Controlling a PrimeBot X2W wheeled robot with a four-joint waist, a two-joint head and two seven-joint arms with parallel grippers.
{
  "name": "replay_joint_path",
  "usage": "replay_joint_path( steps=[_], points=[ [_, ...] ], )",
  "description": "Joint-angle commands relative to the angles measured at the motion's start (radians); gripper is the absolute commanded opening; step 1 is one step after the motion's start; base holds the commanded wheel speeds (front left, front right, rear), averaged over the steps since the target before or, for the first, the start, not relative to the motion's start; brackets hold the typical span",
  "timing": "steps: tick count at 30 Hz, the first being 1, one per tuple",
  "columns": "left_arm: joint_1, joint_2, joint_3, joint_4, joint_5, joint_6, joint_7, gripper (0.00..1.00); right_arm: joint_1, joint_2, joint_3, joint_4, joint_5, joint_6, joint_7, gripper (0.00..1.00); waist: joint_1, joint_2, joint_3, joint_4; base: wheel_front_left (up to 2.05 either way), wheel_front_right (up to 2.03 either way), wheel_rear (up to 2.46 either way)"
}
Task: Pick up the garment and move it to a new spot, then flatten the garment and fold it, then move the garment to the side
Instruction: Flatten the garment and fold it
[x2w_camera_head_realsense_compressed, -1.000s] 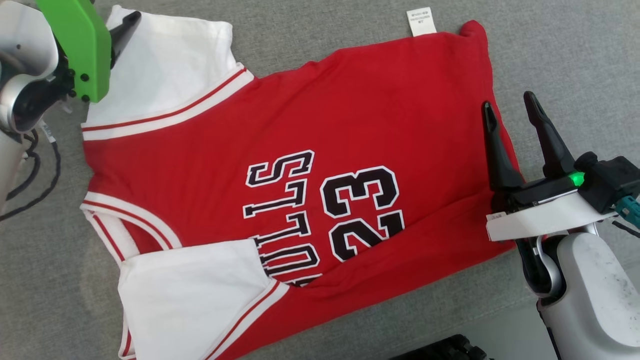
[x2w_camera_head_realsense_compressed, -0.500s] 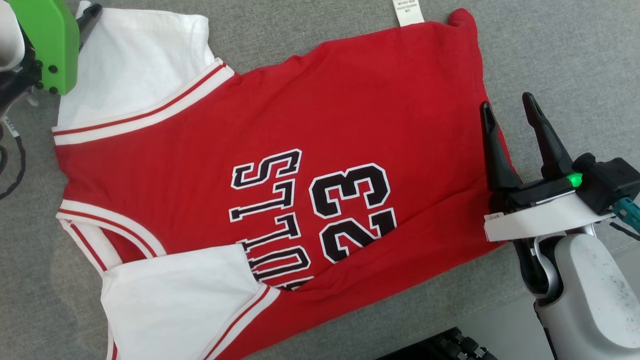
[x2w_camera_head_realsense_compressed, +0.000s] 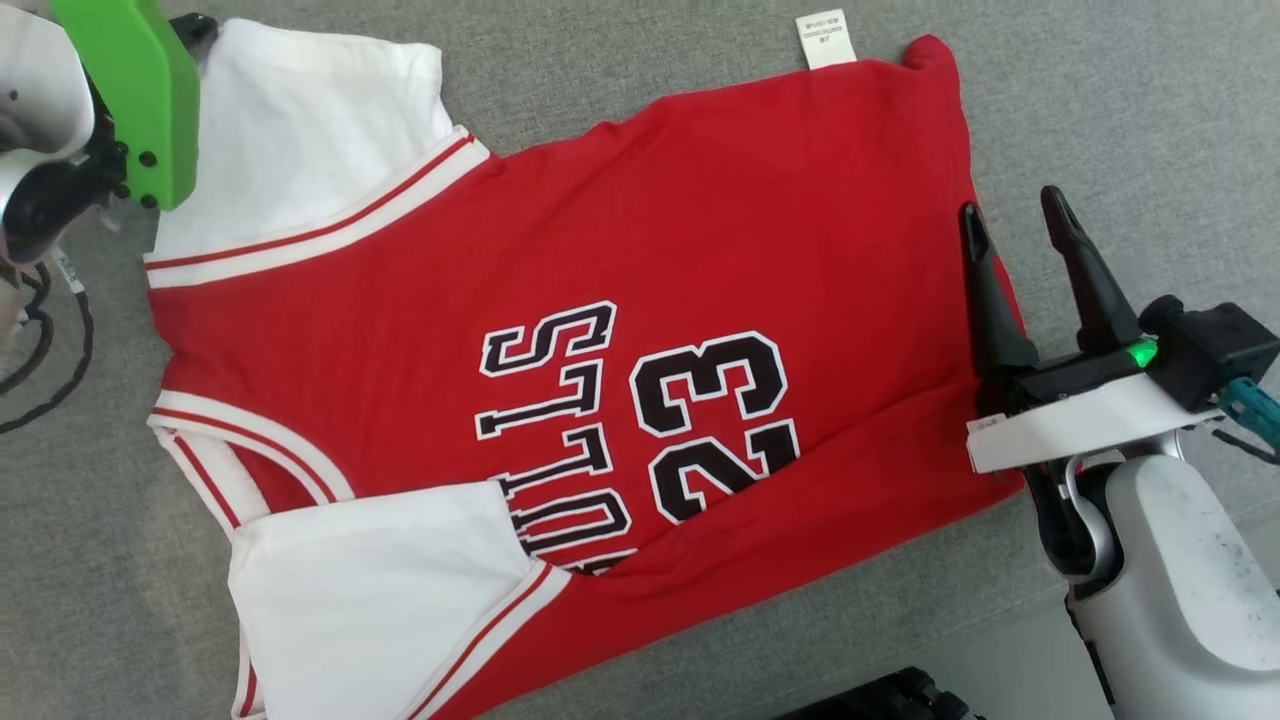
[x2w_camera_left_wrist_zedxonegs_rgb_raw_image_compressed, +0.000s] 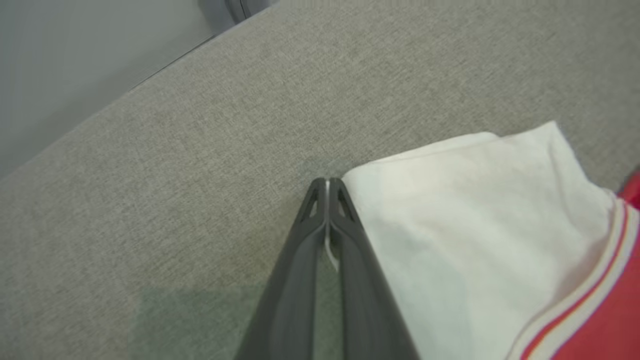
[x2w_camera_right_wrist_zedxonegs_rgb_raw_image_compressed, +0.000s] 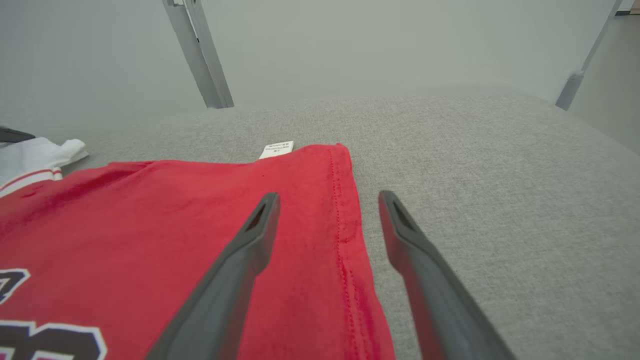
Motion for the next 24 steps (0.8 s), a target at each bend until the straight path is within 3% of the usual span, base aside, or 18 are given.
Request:
replay_joint_path(
  steps=[1,7,14,19,24],
  points=[
    [0.024,-0.003,-0.008,-0.009,-0.016,-0.002,-0.008,0.00,-0.024,-0.011,0.006,0.037,0.024,-0.002,0.005,1.00,0.0000,0.0000,-0.035,0.014,0.00,0.00,0.00],
    [0.054,0.006,-0.058,-0.060,-0.043,-0.002,-0.049,0.00,-0.162,-0.071,0.050,0.142,0.097,-0.001,0.210,1.00,0.0000,0.0000,-0.107,0.043,0.00,0.00,0.00],
    [0.068,0.018,-0.103,-0.129,-0.068,-0.002,-0.064,0.00,-0.333,-0.144,0.053,0.254,0.019,-0.002,0.494,1.00,0.0000,0.0000,-0.151,0.090,0.00,0.00,0.00],
    [0.063,0.030,-0.116,-0.180,-0.082,-0.002,-0.070,0.00,-0.403,-0.175,0.078,0.350,-0.020,-0.002,0.527,1.00,0.0000,0.0000,-0.141,0.122,0.00,0.00,0.00],
    [0.070,0.053,-0.117,-0.216,-0.096,-0.002,-0.082,0.00,-0.463,-0.167,0.112,0.472,-0.046,-0.002,0.517,1.00,0.0000,0.0000,-0.129,0.138,0.00,0.00,0.00]
  ],
)
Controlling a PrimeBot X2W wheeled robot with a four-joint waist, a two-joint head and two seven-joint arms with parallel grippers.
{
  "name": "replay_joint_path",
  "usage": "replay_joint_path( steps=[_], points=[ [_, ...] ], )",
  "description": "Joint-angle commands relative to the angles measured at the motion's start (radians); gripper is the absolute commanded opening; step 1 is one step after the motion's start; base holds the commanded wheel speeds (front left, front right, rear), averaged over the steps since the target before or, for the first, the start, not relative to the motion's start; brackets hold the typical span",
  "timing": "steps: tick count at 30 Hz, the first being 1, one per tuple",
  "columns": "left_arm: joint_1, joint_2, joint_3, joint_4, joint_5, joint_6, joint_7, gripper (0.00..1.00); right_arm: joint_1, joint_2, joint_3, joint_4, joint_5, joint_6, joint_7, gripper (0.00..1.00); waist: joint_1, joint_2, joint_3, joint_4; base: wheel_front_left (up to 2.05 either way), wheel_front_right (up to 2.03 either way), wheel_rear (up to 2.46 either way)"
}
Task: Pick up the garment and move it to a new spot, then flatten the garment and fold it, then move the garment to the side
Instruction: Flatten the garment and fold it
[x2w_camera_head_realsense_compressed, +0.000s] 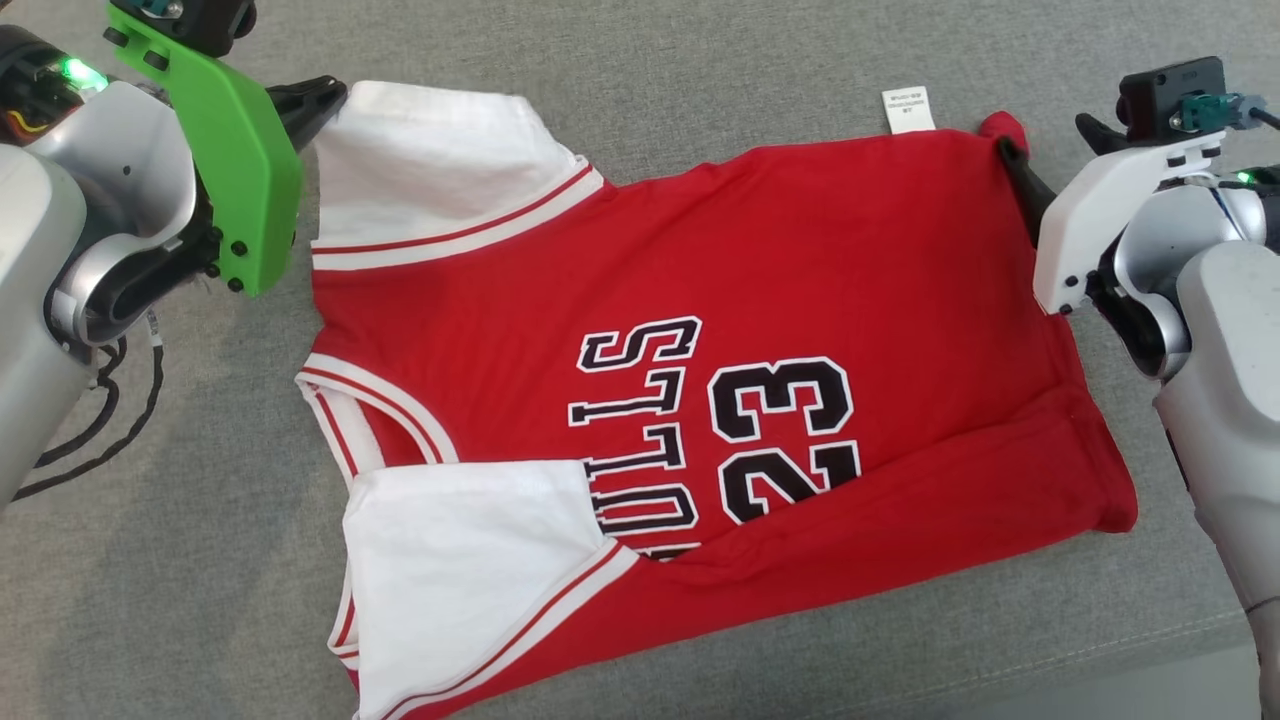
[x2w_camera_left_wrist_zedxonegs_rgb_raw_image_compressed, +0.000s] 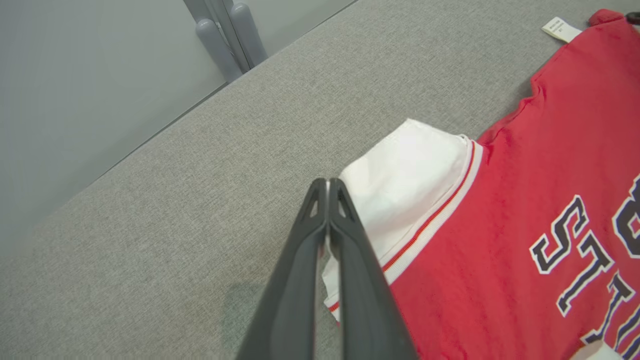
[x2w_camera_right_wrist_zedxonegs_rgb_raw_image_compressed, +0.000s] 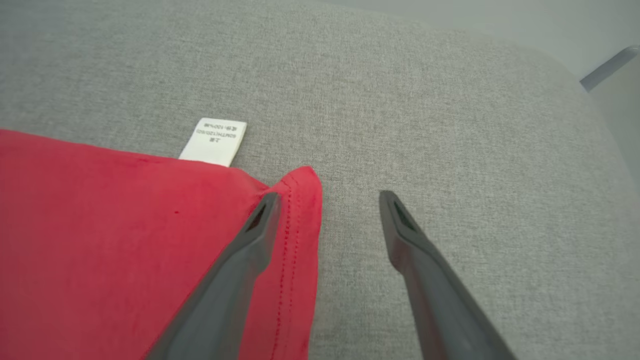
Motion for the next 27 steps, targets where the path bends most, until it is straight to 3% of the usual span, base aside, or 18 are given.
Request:
replay_joint_path(
  steps=[1,6,7,8,10,12,15,16,17,27],
  points=[
    [0.016,0.011,-0.001,-0.006,-0.009,-0.002,-0.006,0.00,-0.023,0.005,0.007,0.025,-0.009,-0.002,-0.007,1.00,0.0000,0.0000,0.006,0.007,0.00,0.00,0.00],
    [0.024,0.023,-0.002,-0.019,-0.015,-0.002,-0.015,0.00,-0.076,0.021,0.034,0.126,0.007,-0.002,-0.029,1.00,0.0000,0.0000,0.011,0.015,0.00,0.00,0.00],
    [0.024,0.023,-0.003,-0.021,-0.014,-0.002,-0.014,0.00,-0.084,0.021,0.039,0.141,0.010,-0.002,-0.033,0.73,0.0000,0.0000,0.011,0.017,0.00,0.00,0.00],
    [0.027,0.023,-0.005,-0.019,-0.017,0.000,-0.009,0.00,-0.093,0.019,0.048,0.157,0.011,-0.002,-0.034,0.53,0.0000,0.0000,0.011,0.019,0.00,0.00,0.00],
    [0.029,0.024,-0.007,-0.021,-0.018,0.000,-0.010,0.00,-0.107,0.016,0.066,0.183,0.016,-0.002,-0.041,0.31,0.0000,0.0000,0.011,0.022,0.00,0.00,0.00],
    [0.032,0.026,-0.008,-0.020,-0.018,0.000,-0.013,0.00,-0.122,0.011,0.082,0.201,0.019,-0.002,-0.050,0.19,0.0000,0.0000,0.010,0.023,0.00,0.00,0.00],
    [0.038,0.025,-0.011,-0.017,-0.019,0.002,-0.014,0.00,-0.139,0.008,0.107,0.223,0.022,-0.002,-0.069,0.16,0.0000,0.0000,0.007,0.023,0.00,0.00,0.00],
    [0.040,0.025,-0.011,-0.016,-0.020,0.003,-0.015,0.00,-0.145,0.011,0.115,0.229,0.024,-0.002,-0.072,0.04,0.0000,0.0000,0.005,0.022,0.00,0.00,0.00],
    [0.041,0.025,-0.011,-0.015,-0.021,0.003,-0.016,0.00,-0.149,0.013,0.121,0.234,0.027,-0.002,-0.078,0.00,0.0000,0.0000,0.004,0.022,0.00,0.00,0.00],
    [0.039,0.028,-0.004,-0.004,-0.010,0.003,-0.059,0.00,-0.188,0.001,0.157,0.281,0.077,-0.002,-0.127,0.00,0.0000,0.0000,-0.014,0.024,0.00,0.00,0.00]
  ],
)
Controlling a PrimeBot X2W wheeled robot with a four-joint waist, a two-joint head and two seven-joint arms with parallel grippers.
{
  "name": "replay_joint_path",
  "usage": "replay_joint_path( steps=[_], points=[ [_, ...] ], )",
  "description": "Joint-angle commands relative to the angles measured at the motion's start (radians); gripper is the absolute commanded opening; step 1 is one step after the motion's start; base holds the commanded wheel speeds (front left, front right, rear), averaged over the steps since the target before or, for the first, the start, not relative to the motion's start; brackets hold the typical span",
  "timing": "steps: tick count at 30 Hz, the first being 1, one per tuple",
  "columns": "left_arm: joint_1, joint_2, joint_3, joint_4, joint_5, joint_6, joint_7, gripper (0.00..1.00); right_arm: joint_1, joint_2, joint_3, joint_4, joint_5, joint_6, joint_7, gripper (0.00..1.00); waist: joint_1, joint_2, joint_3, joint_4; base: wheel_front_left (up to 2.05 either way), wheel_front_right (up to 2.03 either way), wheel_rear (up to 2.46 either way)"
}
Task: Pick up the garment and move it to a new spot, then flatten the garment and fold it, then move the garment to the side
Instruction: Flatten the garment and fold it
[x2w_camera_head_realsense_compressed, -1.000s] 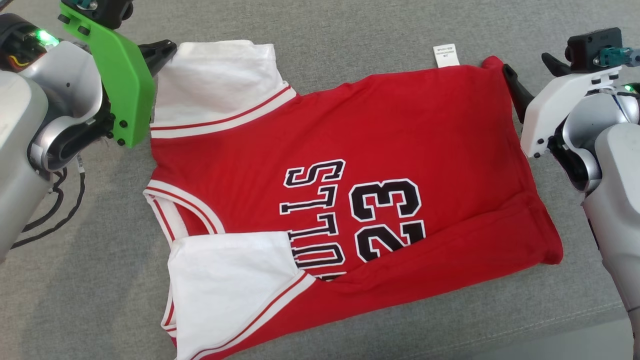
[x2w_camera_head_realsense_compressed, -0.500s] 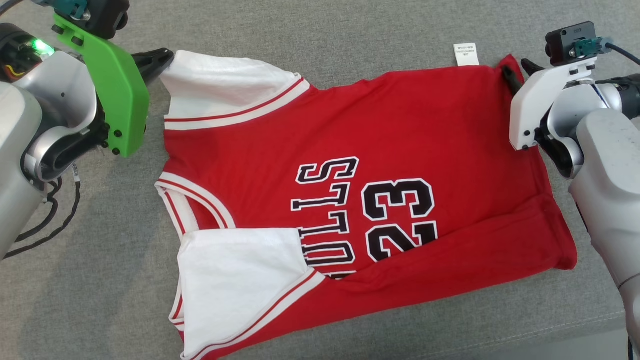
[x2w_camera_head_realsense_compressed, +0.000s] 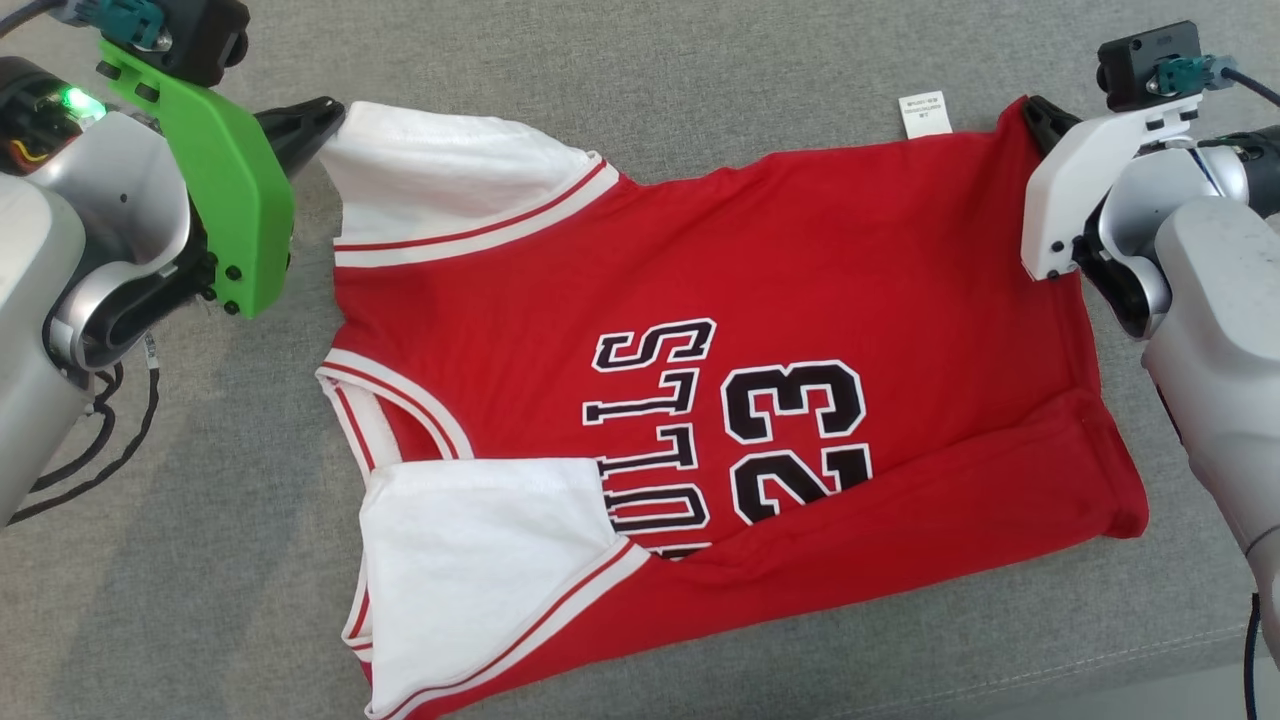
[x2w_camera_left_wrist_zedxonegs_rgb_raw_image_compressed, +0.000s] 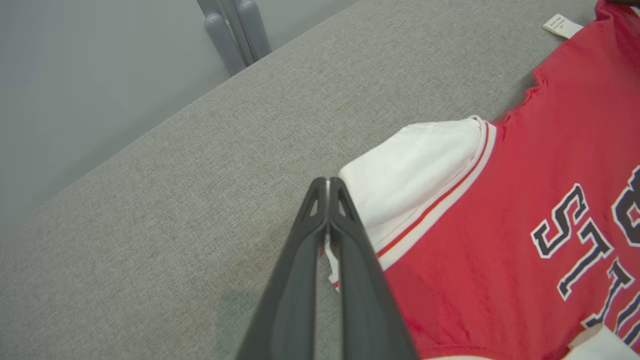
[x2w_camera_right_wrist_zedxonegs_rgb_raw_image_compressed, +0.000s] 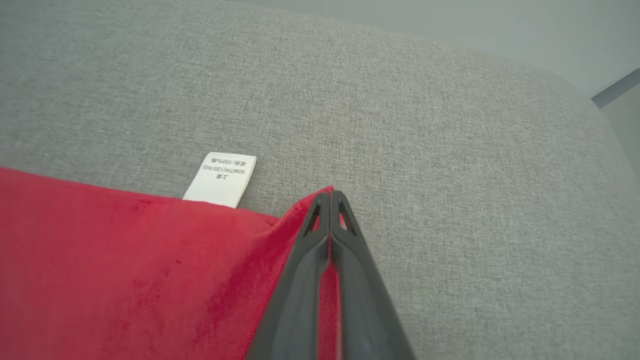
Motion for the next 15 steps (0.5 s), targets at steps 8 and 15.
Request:
replay_joint_path(
  steps=[8,15],
  points=[
    [-0.026,-0.005,0.037,0.001,0.045,-0.003,-0.164,0.00,-0.037,-0.028,-0.014,0.012,0.044,-0.002,-0.118,0.00,0.0000,0.0000,-0.039,0.006,0.00,0.00,0.00],
    [0.004,-0.019,0.065,0.012,0.023,-0.003,-0.258,0.00,0.003,-0.051,-0.017,-0.007,0.098,-0.002,-0.195,0.00,0.0000,0.0000,-0.087,0.028,0.00,0.00,0.00]
  ],
)
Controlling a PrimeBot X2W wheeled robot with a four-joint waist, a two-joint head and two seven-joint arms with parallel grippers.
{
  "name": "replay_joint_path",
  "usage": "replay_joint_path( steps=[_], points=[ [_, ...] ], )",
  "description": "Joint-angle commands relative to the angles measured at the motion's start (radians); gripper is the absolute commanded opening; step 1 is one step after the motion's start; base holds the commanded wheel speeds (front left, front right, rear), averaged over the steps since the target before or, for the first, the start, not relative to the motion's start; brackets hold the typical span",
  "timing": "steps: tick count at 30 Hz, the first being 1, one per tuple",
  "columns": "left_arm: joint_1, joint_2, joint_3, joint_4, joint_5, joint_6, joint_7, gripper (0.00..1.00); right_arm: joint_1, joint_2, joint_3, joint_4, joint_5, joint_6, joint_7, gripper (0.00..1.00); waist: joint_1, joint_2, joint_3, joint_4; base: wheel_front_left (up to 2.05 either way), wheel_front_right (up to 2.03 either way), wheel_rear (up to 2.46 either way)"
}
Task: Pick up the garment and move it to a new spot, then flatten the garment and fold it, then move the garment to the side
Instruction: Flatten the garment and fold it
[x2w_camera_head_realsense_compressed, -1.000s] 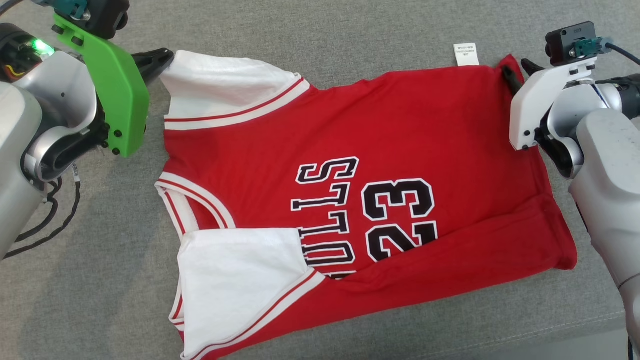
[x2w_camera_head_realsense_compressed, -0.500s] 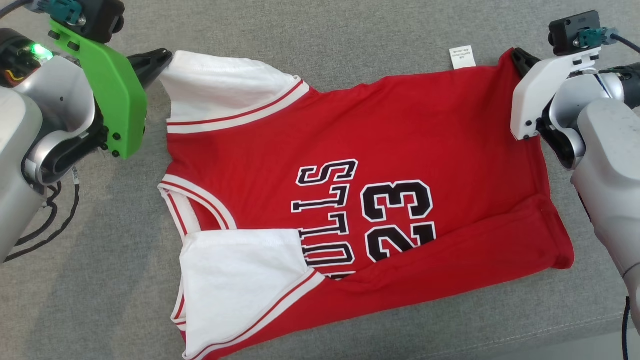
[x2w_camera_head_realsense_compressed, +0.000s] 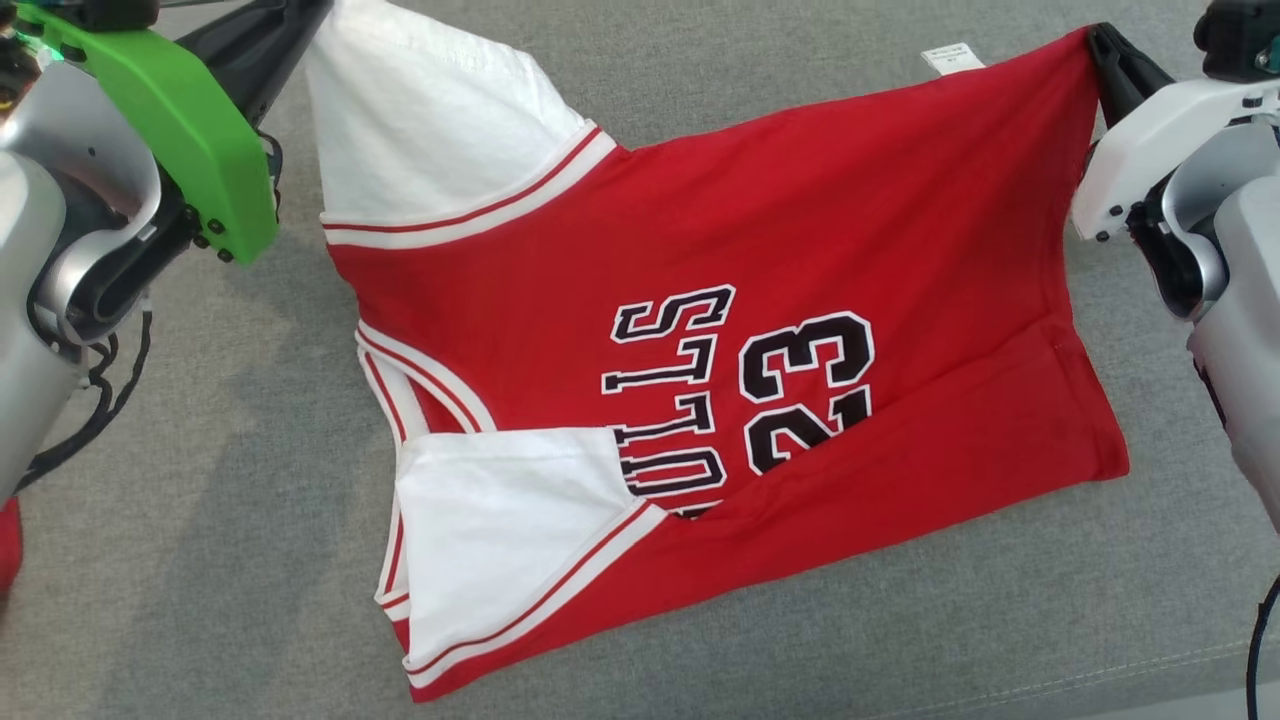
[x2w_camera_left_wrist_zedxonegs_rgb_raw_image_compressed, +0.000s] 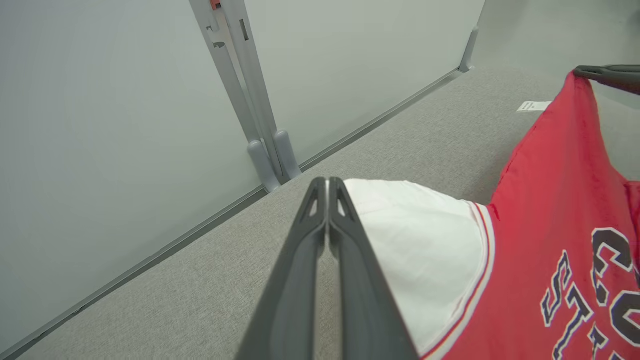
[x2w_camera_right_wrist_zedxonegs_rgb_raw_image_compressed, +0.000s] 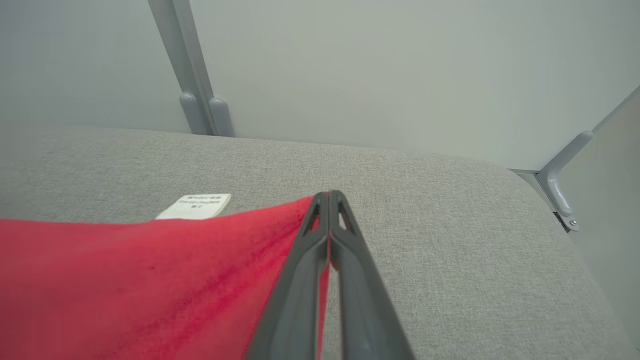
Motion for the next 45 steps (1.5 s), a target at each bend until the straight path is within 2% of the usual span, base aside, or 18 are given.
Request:
replay_joint_path(
  steps=[1,8,13,20,29,35,36,37,42,45],
  points=[
    [0.031,0.007,0.005,-0.002,-0.016,-0.002,-0.008,0.00,0.034,-0.005,0.004,-0.012,0.023,-0.002,-0.010,0.00,0.0000,0.0000,-0.024,0.016,0.00,0.00,0.00],
    [0.186,0.040,0.030,-0.117,-0.110,0.035,-0.060,0.00,0.166,-0.072,0.013,-0.113,0.122,-0.002,-0.012,0.00,0.0000,0.0000,-0.082,0.054,0.00,0.00,0.00],
    [0.350,0.077,0.042,-0.259,-0.183,0.098,-0.112,0.00,0.274,-0.112,-0.013,-0.176,0.142,-0.002,-0.007,0.00,0.0000,0.0000,-0.118,0.078,0.00,0.00,0.00],
    [0.547,0.116,0.021,-0.408,-0.226,0.179,-0.173,0.00,0.435,-0.138,-0.084,-0.251,0.155,-0.002,0.016,0.00,0.0000,0.0000,-0.152,0.110,0.00,0.00,0.00],
    [0.707,0.130,-0.014,-0.491,-0.261,0.226,-0.222,0.00,0.602,-0.126,-0.192,-0.318,0.116,-0.002,0.068,0.00,0.0000,0.0000,-0.164,0.130,0.00,0.00,0.00],
    [0.766,0.078,-0.052,-0.456,-0.280,0.238,-0.233,0.00,0.666,-0.080,-0.226,-0.316,0.058,-0.002,0.105,0.00,0.0000,0.0000,-0.172,0.132,0.00,0.00,0.00],
    [0.773,0.065,-0.054,-0.437,-0.278,0.243,-0.242,0.48,0.670,-0.075,-0.236,-0.309,0.047,-0.002,0.103,0.38,0.0000,0.0000,-0.175,0.131,0.00,0.00,0.00],
    [0.778,0.054,-0.055,-0.419,-0.273,0.250,-0.252,1.00,0.673,-0.069,-0.245,-0.303,0.037,-0.002,0.097,1.00,0.0000,0.0000,-0.180,0.130,0.00,0.00,0.00],
    [0.804,0.003,-0.056,-0.345,-0.224,0.276,-0.347,1.00,0.704,-0.031,-0.299,-0.303,-0.016,-0.002,0.038,1.00,0.0000,0.0000,-0.220,0.120,0.00,0.00,0.00],
    [0.829,-0.016,-0.040,-0.312,-0.164,0.336,-0.426,1.00,0.737,-0.006,-0.329,-0.327,-0.031,-0.002,-0.024,1.00,0.0000,0.0000,-0.256,0.113,0.00,0.00,0.00]
  ],
)
